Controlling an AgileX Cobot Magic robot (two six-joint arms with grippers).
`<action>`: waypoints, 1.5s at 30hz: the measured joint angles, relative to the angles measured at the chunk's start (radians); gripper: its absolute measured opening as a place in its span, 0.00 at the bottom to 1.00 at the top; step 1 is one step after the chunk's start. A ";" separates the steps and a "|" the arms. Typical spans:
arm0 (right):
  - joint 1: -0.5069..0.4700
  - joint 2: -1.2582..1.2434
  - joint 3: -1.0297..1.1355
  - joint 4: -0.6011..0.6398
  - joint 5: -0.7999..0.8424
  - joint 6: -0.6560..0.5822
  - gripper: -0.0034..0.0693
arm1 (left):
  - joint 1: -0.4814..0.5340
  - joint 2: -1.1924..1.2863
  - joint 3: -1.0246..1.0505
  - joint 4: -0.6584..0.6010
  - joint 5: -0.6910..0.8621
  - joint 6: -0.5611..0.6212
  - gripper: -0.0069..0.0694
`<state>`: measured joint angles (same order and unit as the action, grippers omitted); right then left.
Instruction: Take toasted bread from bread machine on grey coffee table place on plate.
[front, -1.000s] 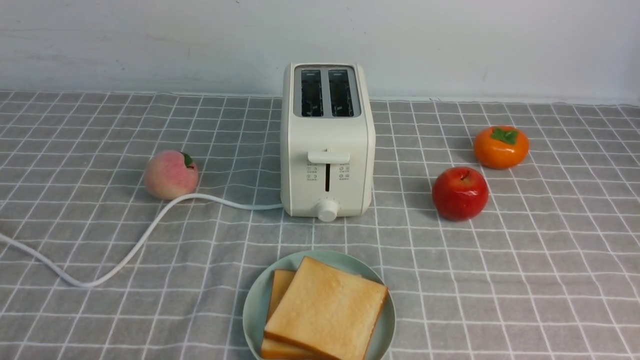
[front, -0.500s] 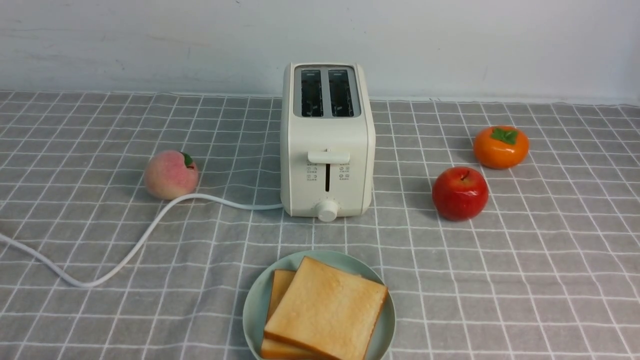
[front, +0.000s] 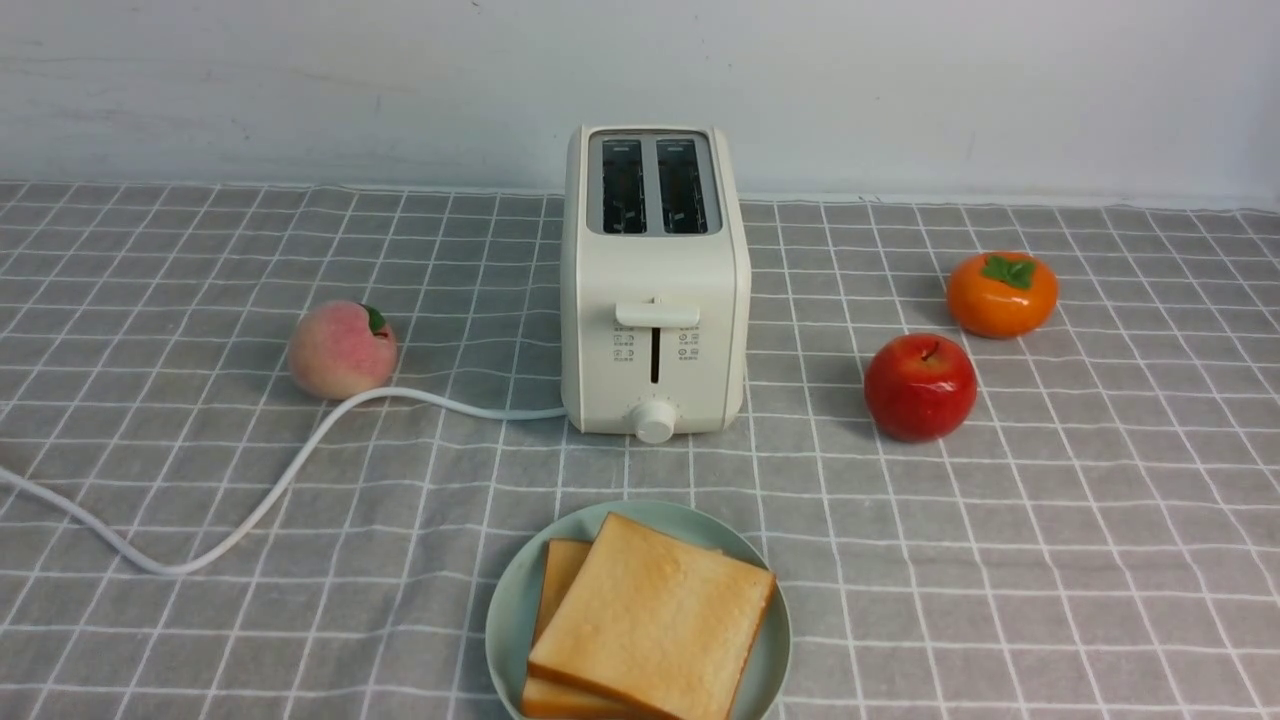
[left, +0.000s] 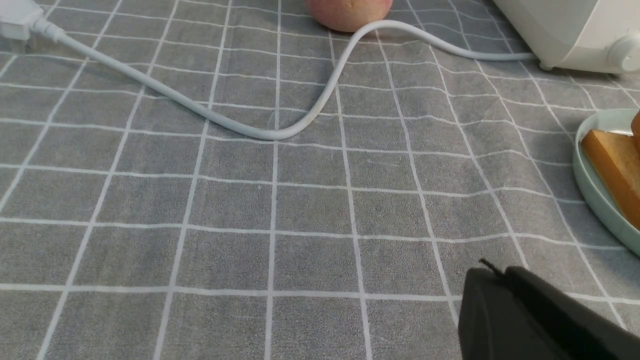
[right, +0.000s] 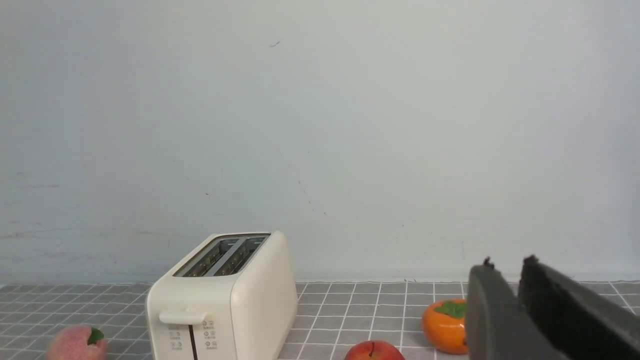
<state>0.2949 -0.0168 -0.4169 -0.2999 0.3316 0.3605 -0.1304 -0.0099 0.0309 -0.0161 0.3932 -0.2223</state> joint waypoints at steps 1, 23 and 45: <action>0.000 0.000 0.000 0.000 0.000 0.000 0.18 | 0.000 0.000 0.000 0.000 0.000 0.000 0.11; -0.004 0.000 0.200 0.347 -0.022 -0.309 0.22 | 0.000 0.000 0.000 -0.004 0.000 0.001 0.12; -0.345 0.000 0.432 0.314 0.052 -0.314 0.25 | 0.000 0.000 0.000 -0.005 0.001 0.001 0.14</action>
<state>-0.0502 -0.0168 0.0152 0.0141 0.3834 0.0467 -0.1304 -0.0099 0.0309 -0.0209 0.3942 -0.2214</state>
